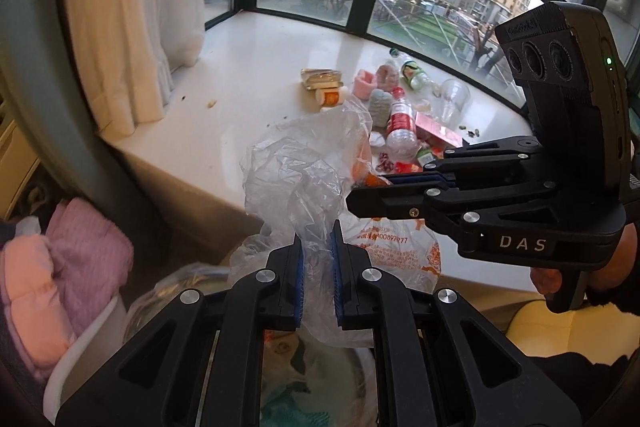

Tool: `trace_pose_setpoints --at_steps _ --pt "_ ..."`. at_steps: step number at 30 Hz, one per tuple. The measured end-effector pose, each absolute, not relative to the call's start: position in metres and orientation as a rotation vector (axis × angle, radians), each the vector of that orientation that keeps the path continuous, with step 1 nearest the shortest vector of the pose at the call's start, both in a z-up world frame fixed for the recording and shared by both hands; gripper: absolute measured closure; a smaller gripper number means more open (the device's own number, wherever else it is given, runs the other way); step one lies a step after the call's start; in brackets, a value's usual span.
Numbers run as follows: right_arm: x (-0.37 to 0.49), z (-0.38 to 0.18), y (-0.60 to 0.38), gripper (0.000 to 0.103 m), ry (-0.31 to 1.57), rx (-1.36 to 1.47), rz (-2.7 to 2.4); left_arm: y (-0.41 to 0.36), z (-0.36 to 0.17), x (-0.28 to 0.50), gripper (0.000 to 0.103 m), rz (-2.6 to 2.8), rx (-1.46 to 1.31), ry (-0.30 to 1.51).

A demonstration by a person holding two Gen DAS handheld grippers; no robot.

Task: Collect trash
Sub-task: 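Lift the orange-printed bag with both grippers and carry it over the wastebasket, then open both grippers to drop the bag into the wastebasket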

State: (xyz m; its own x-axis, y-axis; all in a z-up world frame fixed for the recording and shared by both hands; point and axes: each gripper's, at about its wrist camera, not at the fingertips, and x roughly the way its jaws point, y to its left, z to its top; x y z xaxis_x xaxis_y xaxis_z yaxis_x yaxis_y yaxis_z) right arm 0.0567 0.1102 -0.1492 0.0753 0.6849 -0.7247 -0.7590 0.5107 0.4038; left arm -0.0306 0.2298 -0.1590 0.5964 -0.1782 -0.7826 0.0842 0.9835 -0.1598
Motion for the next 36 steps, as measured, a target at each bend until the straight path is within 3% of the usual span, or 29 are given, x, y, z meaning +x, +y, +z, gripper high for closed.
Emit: trace_pose_setpoints --at_steps 17,36 --pt "-0.012 -0.207 0.185 0.094 1.175 -0.188 1.223 0.287 -0.216 -0.118 0.093 -0.025 -0.217 1.033" --pt "-0.028 -0.279 0.215 0.094 1.271 -0.379 1.224 0.299 -0.289 -0.123 0.093 -0.020 -0.257 1.177"
